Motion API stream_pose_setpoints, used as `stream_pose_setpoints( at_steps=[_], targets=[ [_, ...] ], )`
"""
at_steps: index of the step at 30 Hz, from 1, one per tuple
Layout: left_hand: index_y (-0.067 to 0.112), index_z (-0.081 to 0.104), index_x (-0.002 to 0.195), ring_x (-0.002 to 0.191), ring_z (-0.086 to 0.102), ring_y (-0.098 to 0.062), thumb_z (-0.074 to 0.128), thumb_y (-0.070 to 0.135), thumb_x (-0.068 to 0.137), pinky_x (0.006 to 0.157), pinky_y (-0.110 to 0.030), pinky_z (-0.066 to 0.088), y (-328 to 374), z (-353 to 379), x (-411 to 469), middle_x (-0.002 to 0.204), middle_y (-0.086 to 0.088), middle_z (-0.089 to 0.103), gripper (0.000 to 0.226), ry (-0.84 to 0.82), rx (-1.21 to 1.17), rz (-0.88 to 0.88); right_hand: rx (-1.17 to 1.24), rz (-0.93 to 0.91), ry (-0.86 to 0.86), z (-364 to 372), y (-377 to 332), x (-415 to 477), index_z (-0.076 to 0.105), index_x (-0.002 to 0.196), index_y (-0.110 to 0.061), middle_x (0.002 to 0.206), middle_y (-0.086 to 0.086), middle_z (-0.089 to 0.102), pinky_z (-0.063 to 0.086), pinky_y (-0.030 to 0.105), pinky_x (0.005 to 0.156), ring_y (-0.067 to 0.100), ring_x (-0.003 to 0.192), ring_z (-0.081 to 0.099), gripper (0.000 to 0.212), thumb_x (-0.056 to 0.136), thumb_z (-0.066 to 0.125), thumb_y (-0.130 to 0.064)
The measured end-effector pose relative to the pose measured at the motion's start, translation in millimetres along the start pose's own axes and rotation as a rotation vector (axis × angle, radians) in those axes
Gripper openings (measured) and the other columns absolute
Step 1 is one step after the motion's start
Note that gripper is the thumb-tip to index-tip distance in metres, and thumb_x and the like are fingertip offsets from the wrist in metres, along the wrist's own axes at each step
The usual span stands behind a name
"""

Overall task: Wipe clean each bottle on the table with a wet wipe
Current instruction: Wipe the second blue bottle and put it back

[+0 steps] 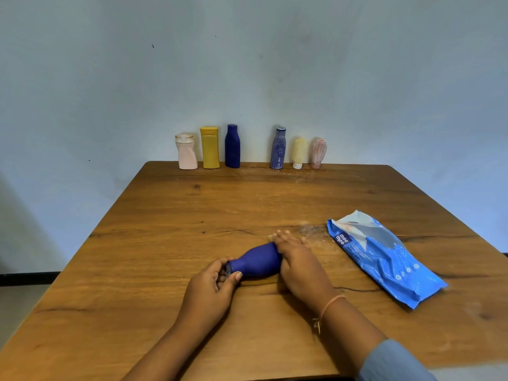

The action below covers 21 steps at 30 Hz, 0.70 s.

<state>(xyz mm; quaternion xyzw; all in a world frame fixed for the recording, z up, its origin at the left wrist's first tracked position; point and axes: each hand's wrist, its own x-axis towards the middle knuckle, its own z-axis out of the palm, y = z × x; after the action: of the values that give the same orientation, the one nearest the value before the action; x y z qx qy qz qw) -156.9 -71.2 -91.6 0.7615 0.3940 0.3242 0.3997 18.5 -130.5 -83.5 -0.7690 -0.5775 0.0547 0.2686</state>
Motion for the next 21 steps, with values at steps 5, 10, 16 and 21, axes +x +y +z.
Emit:
stream_pose_setpoints(
  at_steps=[5, 10, 16, 21],
  targets=[
    [0.025, 0.058, 0.102, 0.068, 0.056, 0.013, 0.063, 0.013, 0.085, 0.060, -0.003, 0.040, 1.6, 0.2, 0.6, 0.070, 0.013, 0.060, 0.021, 0.016, 0.028, -0.005, -0.018, 0.144, 0.132, 10.2, -5.7, -16.4, 0.015, 0.148, -0.011, 0.156, 0.007, 0.010, -0.009, 0.023, 0.111, 0.017, 0.144, 0.002, 0.063, 0.086, 0.023, -0.006],
    [0.030, 0.053, 0.092, 0.071, 0.054, 0.018, 0.061, 0.013, 0.086, 0.064, -0.003, 0.039, -1.1, -2.6, 2.9, 0.073, 0.019, 0.058, 0.020, -0.018, 0.079, -0.002, -0.046, -0.196, -0.004, 34.6, -42.8, -34.8, 0.040, 0.138, -0.001, 0.145, 0.015, 0.038, 0.009, 0.049, 0.110, 0.029, 0.137, 0.032, 0.063, 0.078, 0.025, -0.014],
    [0.017, 0.063, 0.086, 0.070, 0.063, -0.021, 0.057, 0.024, 0.089, 0.065, -0.027, 0.046, -4.0, -4.2, 5.4, 0.071, -0.005, 0.067, 0.009, -0.057, 0.024, -0.040, -0.099, -0.216, -0.035, 1.7, -31.7, -12.3, 0.046, 0.135, -0.011, 0.134, 0.005, 0.053, 0.011, 0.032, 0.114, 0.017, 0.126, 0.046, 0.053, 0.085, 0.032, -0.013],
    [0.028, 0.059, 0.097, 0.073, 0.061, -0.008, 0.058, 0.021, 0.089, 0.061, -0.009, 0.043, -1.9, -2.9, 2.1, 0.079, 0.005, 0.065, 0.011, -0.032, 0.007, -0.032, -0.058, 0.036, -0.006, -14.9, -9.5, -6.7, 0.043, 0.137, -0.014, 0.142, 0.002, 0.044, 0.019, 0.025, 0.111, 0.015, 0.132, 0.034, 0.047, 0.091, 0.038, -0.008]
  ],
)
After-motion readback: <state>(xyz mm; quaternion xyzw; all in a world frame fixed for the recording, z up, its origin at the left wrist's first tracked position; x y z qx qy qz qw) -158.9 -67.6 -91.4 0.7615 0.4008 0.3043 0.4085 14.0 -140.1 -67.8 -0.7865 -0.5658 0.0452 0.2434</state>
